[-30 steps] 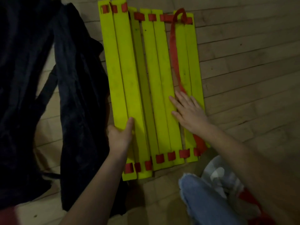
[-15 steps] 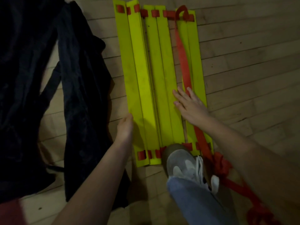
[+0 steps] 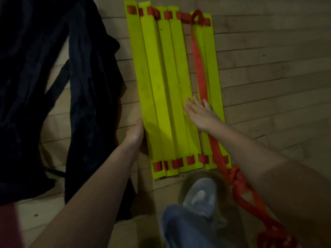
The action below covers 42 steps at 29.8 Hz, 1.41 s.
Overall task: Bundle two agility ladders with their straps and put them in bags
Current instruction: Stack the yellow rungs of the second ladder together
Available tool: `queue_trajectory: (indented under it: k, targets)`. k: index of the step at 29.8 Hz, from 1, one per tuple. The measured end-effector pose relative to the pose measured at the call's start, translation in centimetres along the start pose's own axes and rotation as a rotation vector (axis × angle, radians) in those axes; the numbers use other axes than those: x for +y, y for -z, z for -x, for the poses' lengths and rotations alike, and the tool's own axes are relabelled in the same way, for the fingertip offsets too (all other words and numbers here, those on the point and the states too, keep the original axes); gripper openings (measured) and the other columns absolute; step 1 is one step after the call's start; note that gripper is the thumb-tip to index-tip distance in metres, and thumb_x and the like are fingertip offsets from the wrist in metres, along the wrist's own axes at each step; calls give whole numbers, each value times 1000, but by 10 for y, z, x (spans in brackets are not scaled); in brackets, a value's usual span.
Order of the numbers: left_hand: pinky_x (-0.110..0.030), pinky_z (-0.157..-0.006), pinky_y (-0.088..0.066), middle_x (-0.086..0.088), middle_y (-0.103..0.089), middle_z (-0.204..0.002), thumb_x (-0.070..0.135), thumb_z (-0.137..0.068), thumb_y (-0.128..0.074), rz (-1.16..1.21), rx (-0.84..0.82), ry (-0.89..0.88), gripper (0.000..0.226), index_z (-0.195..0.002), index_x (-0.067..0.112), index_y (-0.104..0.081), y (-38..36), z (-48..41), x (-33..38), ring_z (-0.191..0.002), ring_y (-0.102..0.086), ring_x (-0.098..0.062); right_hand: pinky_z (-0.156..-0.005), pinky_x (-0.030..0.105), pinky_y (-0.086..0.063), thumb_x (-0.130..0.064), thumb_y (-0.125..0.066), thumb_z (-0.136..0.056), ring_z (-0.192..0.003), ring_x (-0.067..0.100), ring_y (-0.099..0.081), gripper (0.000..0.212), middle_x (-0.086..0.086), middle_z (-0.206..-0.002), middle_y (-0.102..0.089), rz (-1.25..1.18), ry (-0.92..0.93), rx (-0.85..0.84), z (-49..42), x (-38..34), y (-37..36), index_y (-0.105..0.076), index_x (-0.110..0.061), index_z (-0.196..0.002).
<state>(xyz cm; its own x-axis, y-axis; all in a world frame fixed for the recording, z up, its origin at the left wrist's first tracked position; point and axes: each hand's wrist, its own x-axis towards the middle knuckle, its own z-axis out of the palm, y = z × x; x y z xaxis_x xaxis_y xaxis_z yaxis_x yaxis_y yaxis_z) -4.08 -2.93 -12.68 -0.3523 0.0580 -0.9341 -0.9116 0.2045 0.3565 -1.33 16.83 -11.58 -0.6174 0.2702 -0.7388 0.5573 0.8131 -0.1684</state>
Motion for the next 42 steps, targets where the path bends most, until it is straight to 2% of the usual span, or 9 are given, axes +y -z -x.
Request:
queue_trajectory:
  k: [4,11,15,18,21,25,29,33,42]
  targets:
    - [-26,-63,-40,-10,-57,-92,32,-95,-42,34,34,-64,27,-84,12,-56,-15,15,3,-74,-52,-19,-115,44,-8,-52,-19,-97,-144,19,11,54,-14,-156,7,-53,-7,28,-3,9,-6,-7,-34,-147]
    - [-37,-89,-46,-13,-57,-123,21,-87,-63,-120,45,-195,44,-126,5,-49,-26,12,-5,-110,-56,-29,-114,39,-9,-45,-21,-99,-144,23,-7,48,4,-155,-19,-159,-25,222,0,-17,-5,-41,-24,-139]
    - [-27,-65,-48,-7,-66,-92,10,-87,-62,-53,-7,-299,3,-89,12,-62,-11,10,-12,-85,-60,-22,-113,31,-13,-30,-33,-100,-143,20,-14,40,6,-152,-27,-379,131,481,34,-24,-26,-47,-15,-134]
    - [-29,-65,-49,-6,-62,-85,6,-89,-56,178,-110,-244,7,-87,13,-55,-14,16,-15,-76,-59,-19,-108,22,-24,-23,-34,-100,-137,20,-32,42,9,-145,-38,-882,92,169,42,-37,-37,-38,-6,-138]
    - [-25,-53,-44,-5,-51,-71,0,-91,-46,283,-41,-177,21,-76,15,-41,-17,21,-12,-62,-51,-15,-114,37,-25,-31,-31,-99,-137,23,-31,47,9,-148,-35,-1102,-25,42,45,-52,-47,-33,-9,-141]
    - [-27,-53,-42,-5,-51,-73,3,-91,-46,209,53,-171,13,-84,13,-45,-15,17,-7,-61,-51,-16,-100,25,-35,-28,-28,-100,-133,22,-37,46,11,-145,-39,-1171,-53,25,47,-58,-42,-40,-4,-137]
    - [-23,-61,-57,-4,-72,-85,29,-96,-41,331,-327,-92,29,-104,12,-64,-15,27,-1,-70,-69,-11,-62,4,-46,-24,-27,-101,-92,8,-57,43,11,-114,-58,-1213,3,-19,51,-62,-42,-49,1,-128]
    - [-27,-74,-56,-9,-69,-106,33,-87,-59,141,-234,-117,40,-121,10,-60,-16,28,0,-87,-67,-13,-66,5,-45,-24,-28,-101,-87,5,-56,41,10,-111,-59,-1223,49,-21,54,-61,-51,-51,-3,-127]
    - [-37,-73,-54,-19,-67,-97,14,-80,-70,67,-15,-124,40,-116,-2,-60,-14,26,1,-81,-65,-29,-72,17,-44,-29,-15,-101,-96,16,-52,49,15,-122,-56,-1235,32,-2,49,-56,-53,-51,-6,-125]
